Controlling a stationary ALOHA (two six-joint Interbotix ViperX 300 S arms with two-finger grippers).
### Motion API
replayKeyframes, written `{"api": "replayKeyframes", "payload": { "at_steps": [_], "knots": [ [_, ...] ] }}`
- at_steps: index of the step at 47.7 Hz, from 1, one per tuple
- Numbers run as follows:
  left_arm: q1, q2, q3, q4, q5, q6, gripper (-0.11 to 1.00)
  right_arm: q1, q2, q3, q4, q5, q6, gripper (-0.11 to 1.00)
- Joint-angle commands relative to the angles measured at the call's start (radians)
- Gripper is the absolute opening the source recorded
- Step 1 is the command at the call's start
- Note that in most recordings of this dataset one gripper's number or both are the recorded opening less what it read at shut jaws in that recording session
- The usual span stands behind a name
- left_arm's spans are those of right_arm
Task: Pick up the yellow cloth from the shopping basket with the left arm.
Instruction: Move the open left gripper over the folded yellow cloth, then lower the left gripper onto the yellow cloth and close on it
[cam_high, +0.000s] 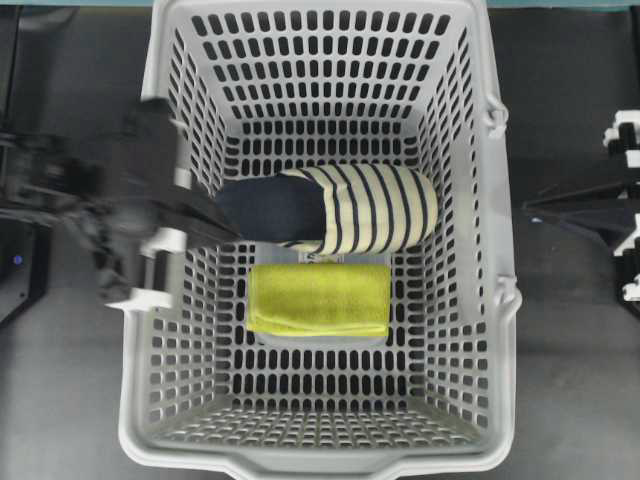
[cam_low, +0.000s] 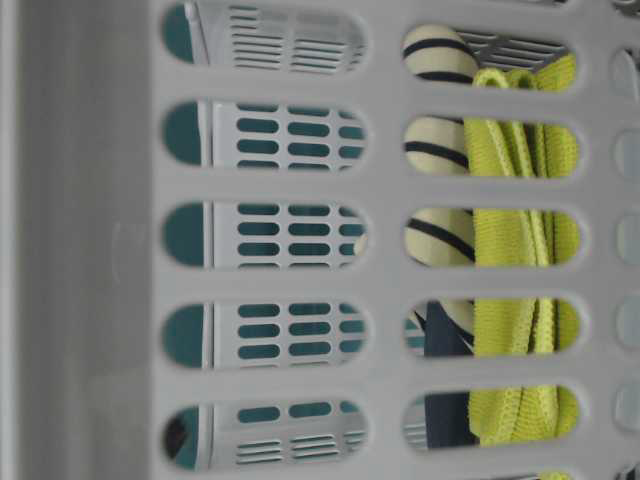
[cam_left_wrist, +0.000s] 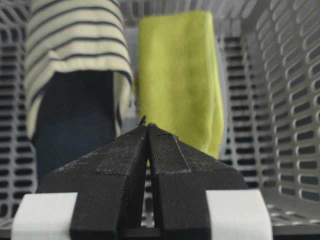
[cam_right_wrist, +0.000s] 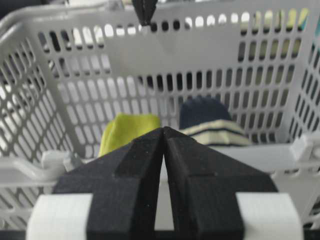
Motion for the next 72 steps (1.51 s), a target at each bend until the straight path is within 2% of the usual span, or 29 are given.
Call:
{"api": "replayKeyframes", "payload": {
  "at_steps": [1, 3, 10, 15, 18, 22, 25, 27, 43, 55, 63, 67, 72],
  "knots": [
    [-0.002, 0.061, -0.089, 0.005, 0.058, 0.000, 0.00, 0.008, 0.000, -0.025, 0.003, 0.008, 0.002, 0.02],
    [-0.002, 0.087, -0.112, 0.003, 0.087, 0.002, 0.00, 0.011, -0.003, -0.025, 0.003, 0.011, 0.002, 0.07],
    [0.006, 0.164, -0.175, 0.005, 0.155, 0.000, 0.04, 0.015, -0.006, -0.025, 0.003, 0.011, 0.003, 0.50],
    [-0.003, 0.213, -0.209, 0.005, 0.176, -0.012, 0.28, 0.021, -0.006, -0.025, 0.003, 0.011, 0.005, 0.77],
    [-0.014, 0.239, -0.227, 0.005, 0.193, -0.011, 0.47, 0.025, -0.006, -0.025, 0.005, 0.009, 0.005, 0.82],
    [-0.031, 0.275, -0.253, 0.005, 0.216, -0.014, 0.73, 0.025, -0.006, -0.025, 0.003, 0.009, 0.006, 0.80],
    [-0.040, 0.307, -0.276, 0.005, 0.221, -0.015, 0.85, 0.026, -0.008, -0.025, 0.003, 0.006, 0.008, 0.78],
    [-0.049, 0.333, -0.293, 0.005, 0.227, -0.015, 0.90, 0.026, -0.008, -0.025, 0.003, 0.005, 0.009, 0.78],
    [-0.060, 0.511, -0.362, 0.005, 0.229, -0.032, 0.86, 0.026, -0.008, -0.023, 0.005, 0.003, 0.021, 0.78],
    [-0.061, 0.560, -0.336, 0.005, 0.229, -0.095, 0.85, 0.026, -0.011, -0.023, 0.003, 0.037, 0.020, 0.78],
    [-0.060, 0.558, -0.298, 0.005, 0.229, -0.087, 0.82, 0.026, -0.014, -0.023, 0.003, 0.057, 0.020, 0.78],
    [-0.060, 0.557, -0.281, 0.005, 0.225, -0.081, 0.75, 0.021, -0.017, -0.023, 0.005, 0.063, 0.020, 0.78],
    [-0.061, 0.551, -0.276, 0.005, 0.232, -0.080, 0.50, 0.015, -0.017, -0.023, 0.003, 0.067, 0.020, 0.78]
  ]
}}
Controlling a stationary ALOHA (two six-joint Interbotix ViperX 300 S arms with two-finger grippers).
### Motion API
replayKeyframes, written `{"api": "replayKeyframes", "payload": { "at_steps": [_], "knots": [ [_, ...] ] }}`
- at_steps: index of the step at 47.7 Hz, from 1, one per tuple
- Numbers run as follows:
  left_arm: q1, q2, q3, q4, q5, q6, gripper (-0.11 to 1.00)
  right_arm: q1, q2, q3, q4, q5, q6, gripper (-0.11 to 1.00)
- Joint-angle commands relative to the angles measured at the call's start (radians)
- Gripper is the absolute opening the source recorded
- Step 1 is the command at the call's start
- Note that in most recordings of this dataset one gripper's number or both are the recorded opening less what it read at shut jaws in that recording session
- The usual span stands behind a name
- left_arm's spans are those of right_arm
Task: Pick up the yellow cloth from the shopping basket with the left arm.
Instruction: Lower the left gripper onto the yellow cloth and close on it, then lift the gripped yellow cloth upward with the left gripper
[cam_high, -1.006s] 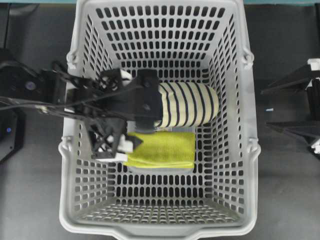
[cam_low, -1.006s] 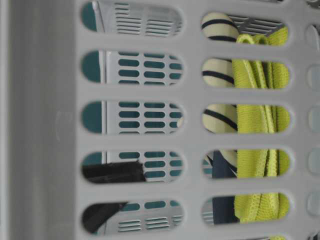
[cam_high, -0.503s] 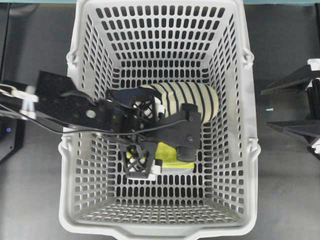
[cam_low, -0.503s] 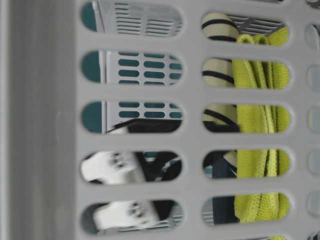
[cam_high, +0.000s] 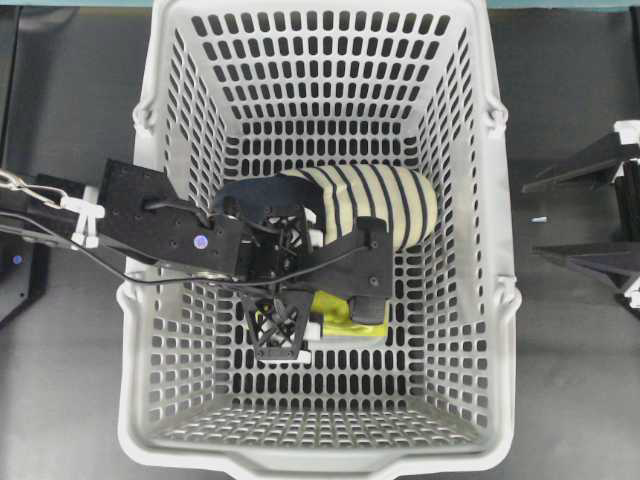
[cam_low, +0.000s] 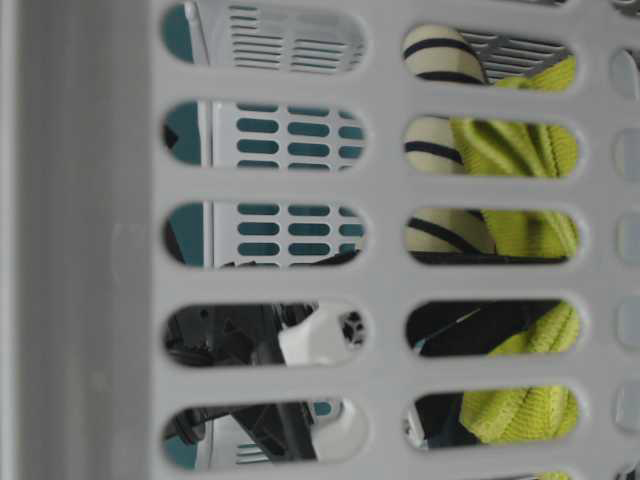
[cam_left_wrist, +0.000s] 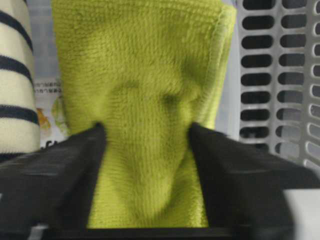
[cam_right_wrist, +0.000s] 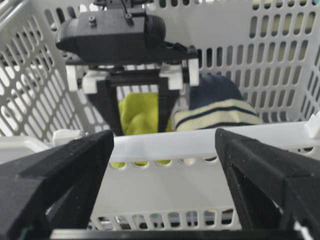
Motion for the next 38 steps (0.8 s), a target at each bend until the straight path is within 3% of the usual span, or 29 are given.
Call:
{"api": "replayKeyframes", "payload": {
  "at_steps": [1, 7, 19, 31, 38],
  "knots": [
    [0.000, -0.012, -0.002, 0.003, 0.002, 0.000, 0.44, -0.008, 0.005, -0.021, 0.003, -0.002, 0.000, 0.78],
    [0.000, -0.029, -0.015, 0.003, 0.003, 0.000, 0.14, -0.011, 0.005, -0.023, 0.005, 0.000, 0.002, 0.78],
    [0.000, -0.080, -0.155, 0.003, 0.121, -0.002, 0.14, -0.011, 0.000, -0.021, 0.005, 0.000, 0.000, 0.78],
    [-0.003, -0.109, -0.422, 0.003, 0.351, -0.005, 0.14, -0.011, -0.017, -0.023, 0.005, -0.002, 0.002, 0.78],
    [-0.003, -0.104, -0.523, 0.003, 0.443, -0.005, 0.14, -0.011, -0.023, -0.023, 0.003, 0.000, 0.002, 0.78]
  ]
}}
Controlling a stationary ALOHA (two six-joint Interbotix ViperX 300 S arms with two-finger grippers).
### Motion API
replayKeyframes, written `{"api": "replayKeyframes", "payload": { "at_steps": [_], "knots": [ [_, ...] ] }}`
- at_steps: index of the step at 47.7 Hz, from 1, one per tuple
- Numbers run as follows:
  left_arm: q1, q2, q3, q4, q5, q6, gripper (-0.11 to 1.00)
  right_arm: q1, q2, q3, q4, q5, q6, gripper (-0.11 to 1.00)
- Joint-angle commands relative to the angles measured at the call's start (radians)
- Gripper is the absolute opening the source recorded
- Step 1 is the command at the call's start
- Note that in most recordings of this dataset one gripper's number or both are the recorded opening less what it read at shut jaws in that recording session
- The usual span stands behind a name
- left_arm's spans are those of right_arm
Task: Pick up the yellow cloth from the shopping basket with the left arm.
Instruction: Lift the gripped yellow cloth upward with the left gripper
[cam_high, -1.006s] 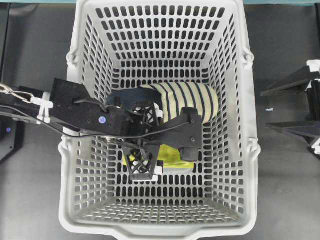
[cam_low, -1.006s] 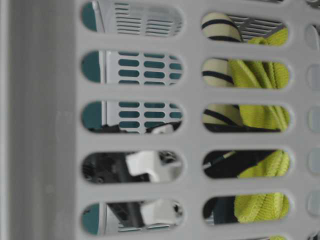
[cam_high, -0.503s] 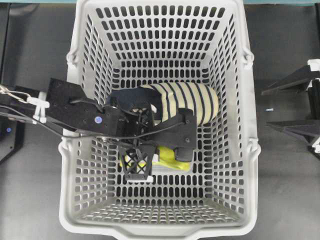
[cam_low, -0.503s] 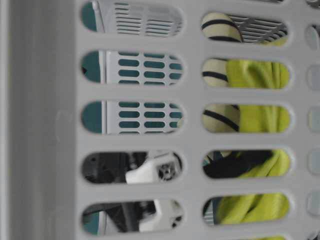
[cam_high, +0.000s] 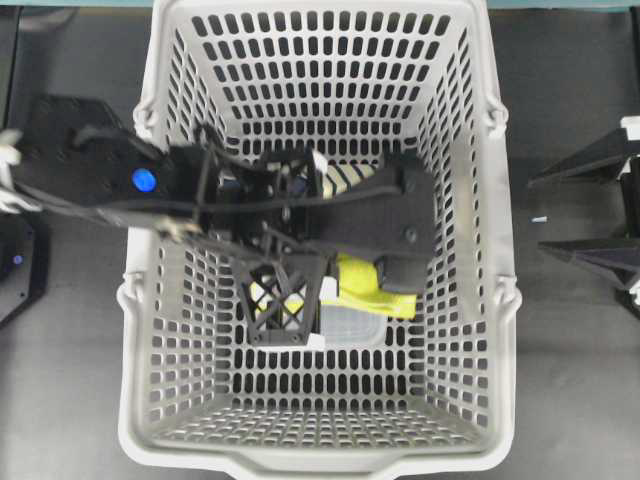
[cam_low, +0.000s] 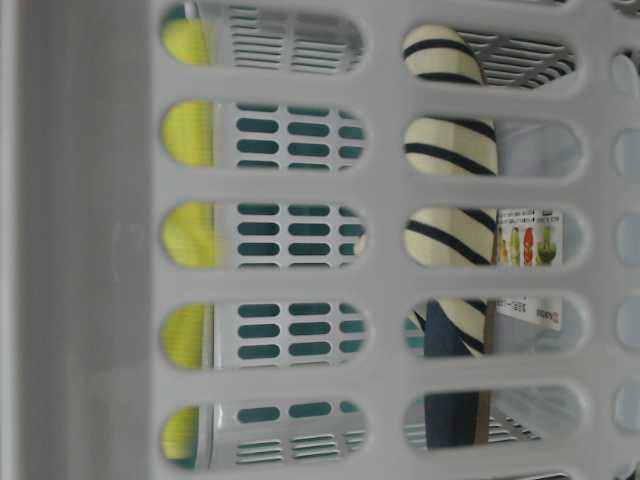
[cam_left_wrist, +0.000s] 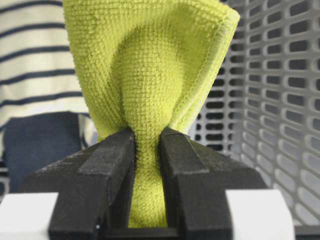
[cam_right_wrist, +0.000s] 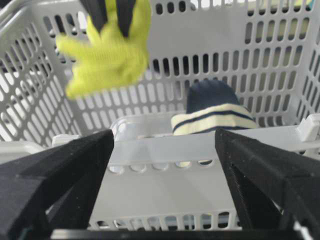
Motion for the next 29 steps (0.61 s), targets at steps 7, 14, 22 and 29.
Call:
{"api": "replayKeyframes", "payload": {
  "at_steps": [7, 14, 22, 29],
  "knots": [
    [-0.003, -0.028, -0.083, 0.003, 0.077, -0.002, 0.14, -0.002, 0.002, -0.025, 0.003, -0.006, 0.002, 0.78],
    [-0.003, -0.029, -0.081, 0.002, 0.078, -0.003, 0.14, -0.002, 0.002, -0.025, 0.005, -0.006, 0.002, 0.78],
    [-0.003, -0.029, -0.081, 0.003, 0.078, -0.003, 0.14, -0.002, 0.002, -0.025, 0.005, -0.009, 0.002, 0.78],
    [-0.003, -0.031, -0.081, 0.003, 0.080, -0.003, 0.14, -0.002, 0.002, -0.025, 0.005, -0.009, 0.002, 0.78]
  ]
}}
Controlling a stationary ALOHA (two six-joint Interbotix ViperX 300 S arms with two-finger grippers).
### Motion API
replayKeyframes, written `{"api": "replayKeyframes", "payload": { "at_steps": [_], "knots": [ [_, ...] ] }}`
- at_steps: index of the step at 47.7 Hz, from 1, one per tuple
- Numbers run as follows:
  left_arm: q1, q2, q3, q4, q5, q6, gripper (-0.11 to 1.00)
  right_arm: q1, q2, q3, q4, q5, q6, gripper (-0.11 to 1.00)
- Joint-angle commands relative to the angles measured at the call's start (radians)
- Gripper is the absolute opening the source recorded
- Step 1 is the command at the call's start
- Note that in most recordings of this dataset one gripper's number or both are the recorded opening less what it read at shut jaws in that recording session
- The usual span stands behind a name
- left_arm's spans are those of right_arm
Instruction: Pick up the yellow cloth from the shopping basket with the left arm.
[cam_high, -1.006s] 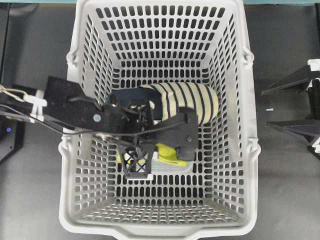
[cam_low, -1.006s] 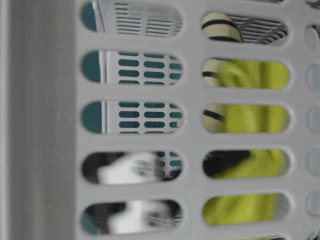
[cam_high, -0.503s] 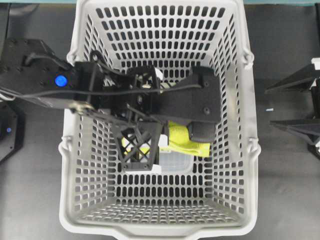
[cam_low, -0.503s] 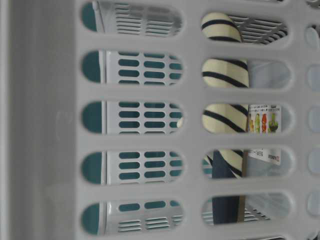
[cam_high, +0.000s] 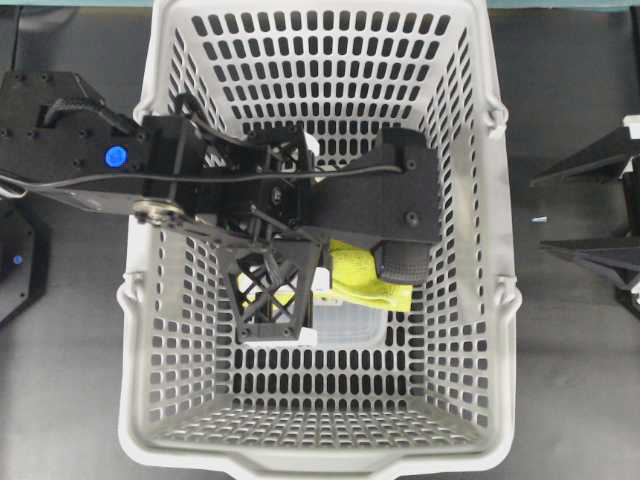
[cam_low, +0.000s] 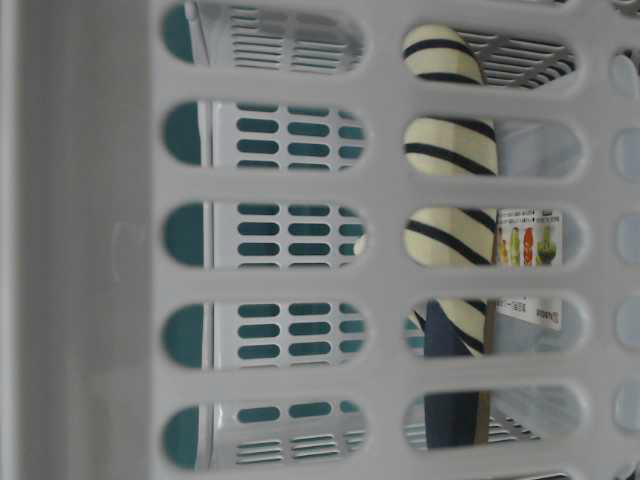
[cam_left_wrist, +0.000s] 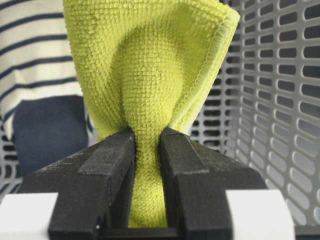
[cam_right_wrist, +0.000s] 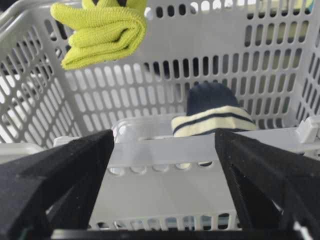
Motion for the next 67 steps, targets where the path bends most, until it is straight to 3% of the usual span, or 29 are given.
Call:
{"api": "replayKeyframes", "payload": {
  "at_steps": [1, 47, 67],
  "knots": [
    [-0.003, -0.031, -0.025, 0.002, -0.003, 0.000, 0.14, -0.002, 0.005, -0.023, 0.005, -0.011, 0.002, 0.78],
    [0.002, -0.041, -0.015, 0.002, -0.005, 0.002, 0.14, 0.000, 0.003, -0.006, 0.005, -0.034, 0.003, 0.77],
    [0.000, -0.040, -0.009, 0.003, -0.003, 0.002, 0.14, 0.031, -0.012, -0.002, 0.005, -0.035, 0.066, 0.77]
  ]
}}
